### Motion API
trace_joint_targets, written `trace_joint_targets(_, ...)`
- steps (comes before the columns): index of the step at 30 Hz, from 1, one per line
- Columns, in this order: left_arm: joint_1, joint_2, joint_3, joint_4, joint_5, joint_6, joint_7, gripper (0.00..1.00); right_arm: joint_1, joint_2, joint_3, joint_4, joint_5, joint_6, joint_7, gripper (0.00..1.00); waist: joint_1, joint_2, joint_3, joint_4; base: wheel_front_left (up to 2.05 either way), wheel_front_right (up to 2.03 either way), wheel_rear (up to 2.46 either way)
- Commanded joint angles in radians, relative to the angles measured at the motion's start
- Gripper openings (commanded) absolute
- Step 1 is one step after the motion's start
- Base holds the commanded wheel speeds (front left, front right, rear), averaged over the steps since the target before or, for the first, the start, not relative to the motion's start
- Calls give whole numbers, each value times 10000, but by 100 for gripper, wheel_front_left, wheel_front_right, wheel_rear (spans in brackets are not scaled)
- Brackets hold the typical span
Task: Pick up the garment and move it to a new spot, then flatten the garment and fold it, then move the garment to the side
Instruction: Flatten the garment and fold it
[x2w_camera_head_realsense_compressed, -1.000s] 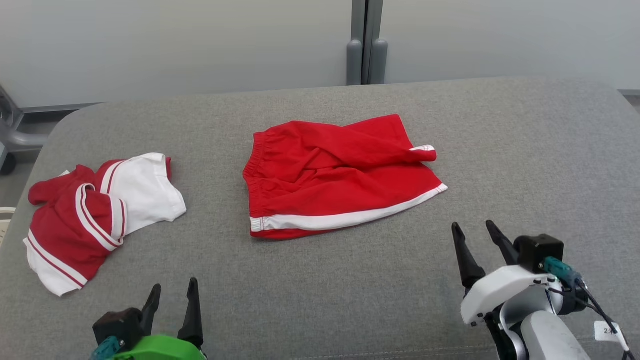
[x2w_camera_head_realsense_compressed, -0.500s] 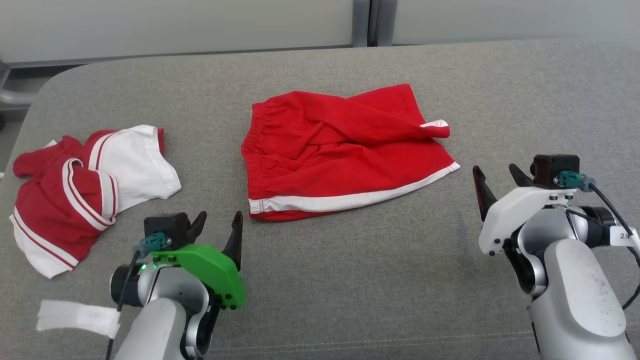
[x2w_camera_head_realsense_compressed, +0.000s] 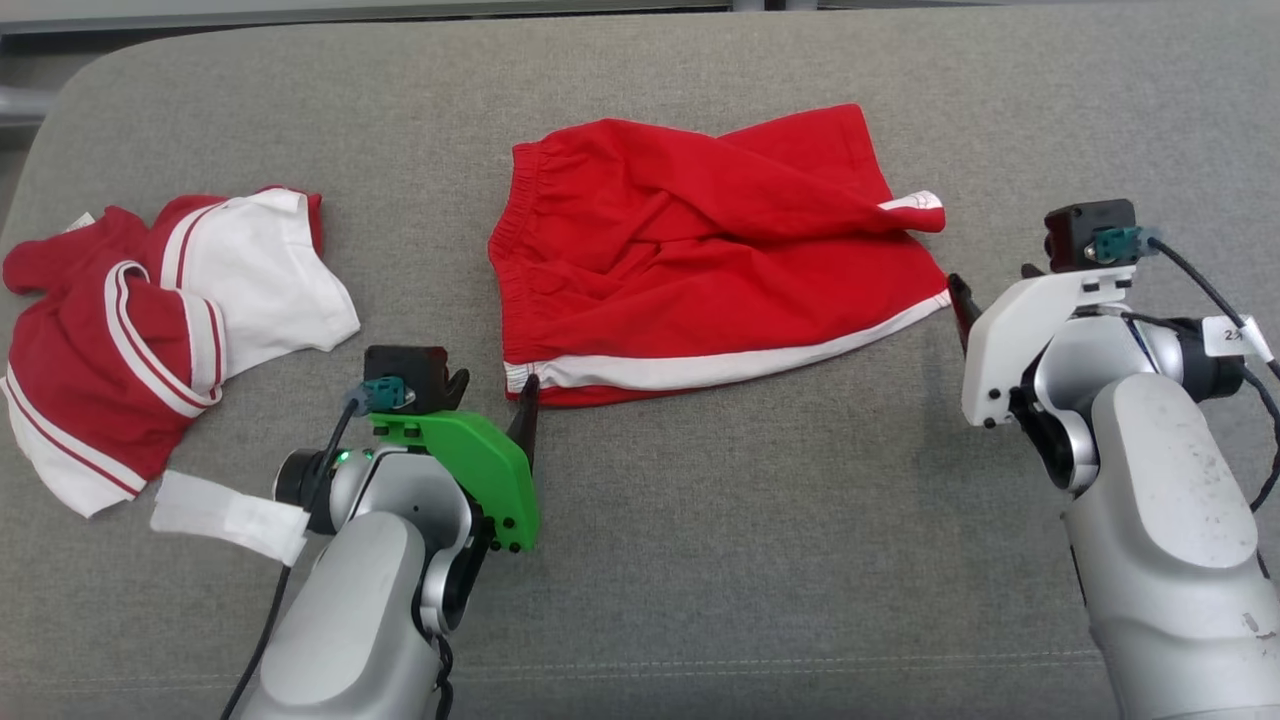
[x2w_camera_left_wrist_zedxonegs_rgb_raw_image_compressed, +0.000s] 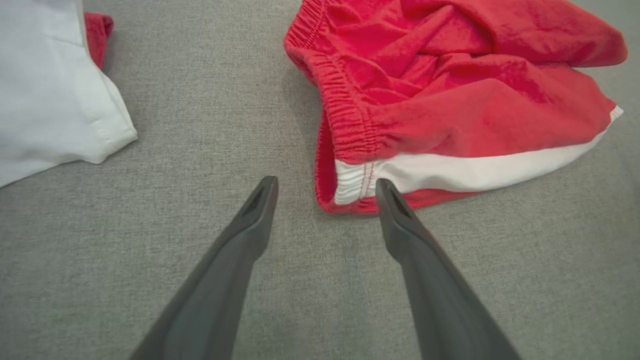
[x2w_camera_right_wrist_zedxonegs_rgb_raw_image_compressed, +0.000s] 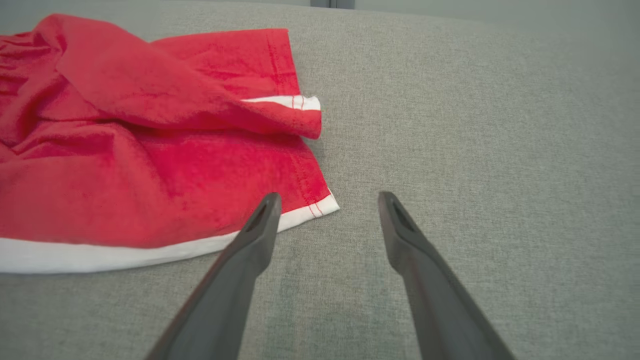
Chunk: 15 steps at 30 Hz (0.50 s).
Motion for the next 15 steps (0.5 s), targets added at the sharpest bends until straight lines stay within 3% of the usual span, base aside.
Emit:
trace_joint_targets(1, -237, -39, -56, 83, -10, -71, 1, 100, -184, -121, 44, 152, 8, 1, 39, 100, 0, -1, 230, 111, 0, 0, 0)
trace_joint_targets(15, -818, -293, -673, 701, -247, -274, 63, 100, -1095, -577, -39, 2103, 236, 1, -496, 100, 0, -1, 576, 503, 0, 0, 0)
